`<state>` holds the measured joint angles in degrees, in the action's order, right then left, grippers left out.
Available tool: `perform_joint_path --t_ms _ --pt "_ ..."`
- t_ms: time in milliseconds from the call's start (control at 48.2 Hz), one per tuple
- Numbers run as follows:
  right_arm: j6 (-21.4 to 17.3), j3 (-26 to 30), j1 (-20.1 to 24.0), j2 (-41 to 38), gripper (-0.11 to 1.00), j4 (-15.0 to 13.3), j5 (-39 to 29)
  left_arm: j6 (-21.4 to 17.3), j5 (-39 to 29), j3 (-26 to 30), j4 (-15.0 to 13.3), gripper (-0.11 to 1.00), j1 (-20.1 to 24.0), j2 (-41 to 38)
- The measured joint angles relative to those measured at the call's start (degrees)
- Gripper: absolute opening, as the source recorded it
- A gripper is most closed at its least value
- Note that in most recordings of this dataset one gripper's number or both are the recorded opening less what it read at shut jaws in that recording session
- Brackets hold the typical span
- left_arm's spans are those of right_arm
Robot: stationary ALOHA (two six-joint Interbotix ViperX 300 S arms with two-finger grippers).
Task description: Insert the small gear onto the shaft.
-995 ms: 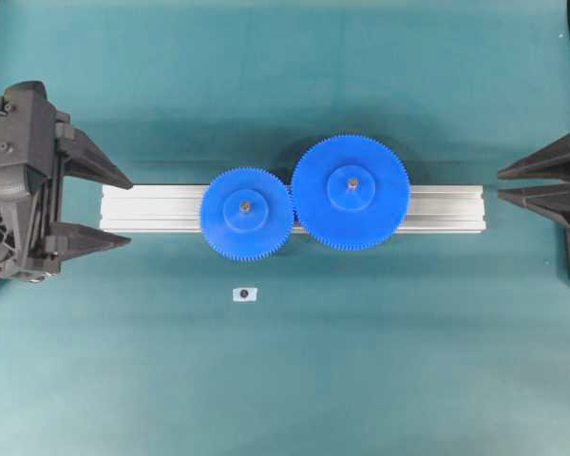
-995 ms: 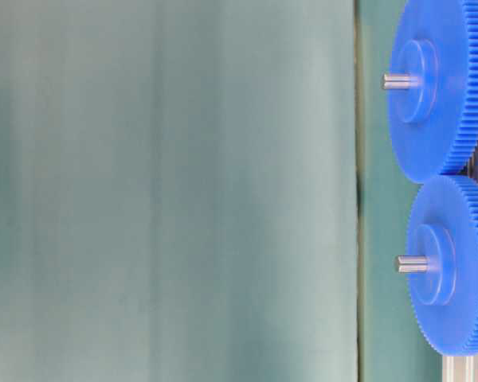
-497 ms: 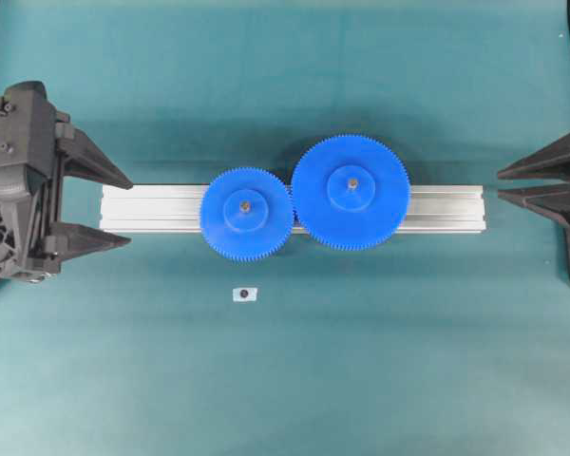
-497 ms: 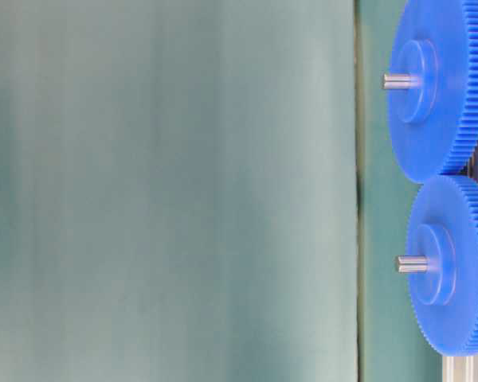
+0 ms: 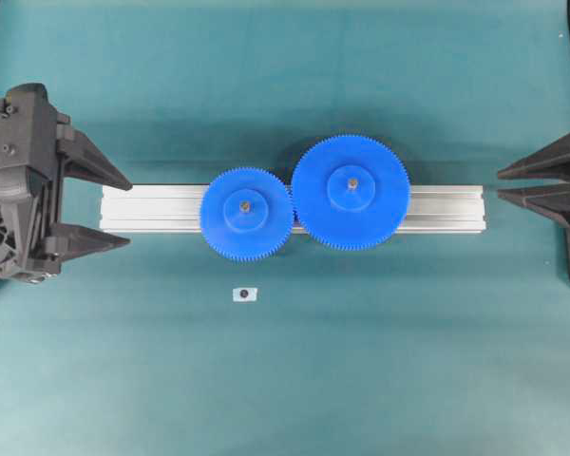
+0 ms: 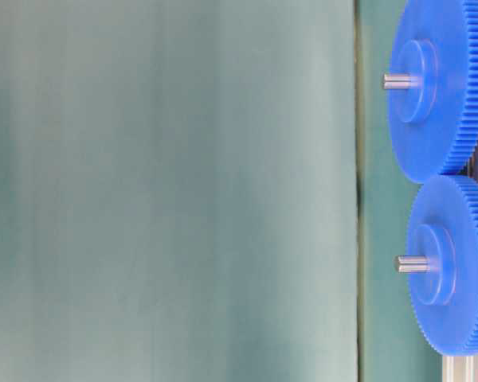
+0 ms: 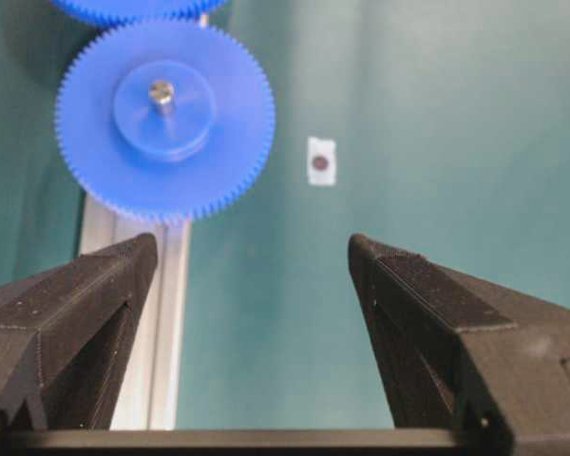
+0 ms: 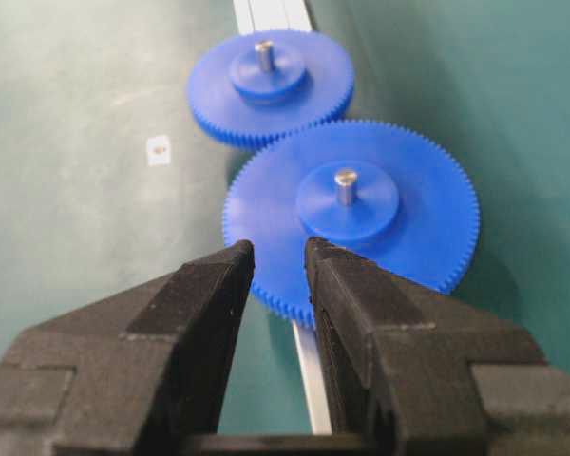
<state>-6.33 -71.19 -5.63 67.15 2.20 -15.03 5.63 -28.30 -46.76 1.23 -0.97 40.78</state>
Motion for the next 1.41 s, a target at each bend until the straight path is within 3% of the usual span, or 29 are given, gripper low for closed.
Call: perform_joint_path --t_ms 1409 --pt "0.0 -0.53 0.0 1.14 0.41 -0.09 0.0 0.09 -0.09 0.0 -0.09 0.82 0.0 0.0"
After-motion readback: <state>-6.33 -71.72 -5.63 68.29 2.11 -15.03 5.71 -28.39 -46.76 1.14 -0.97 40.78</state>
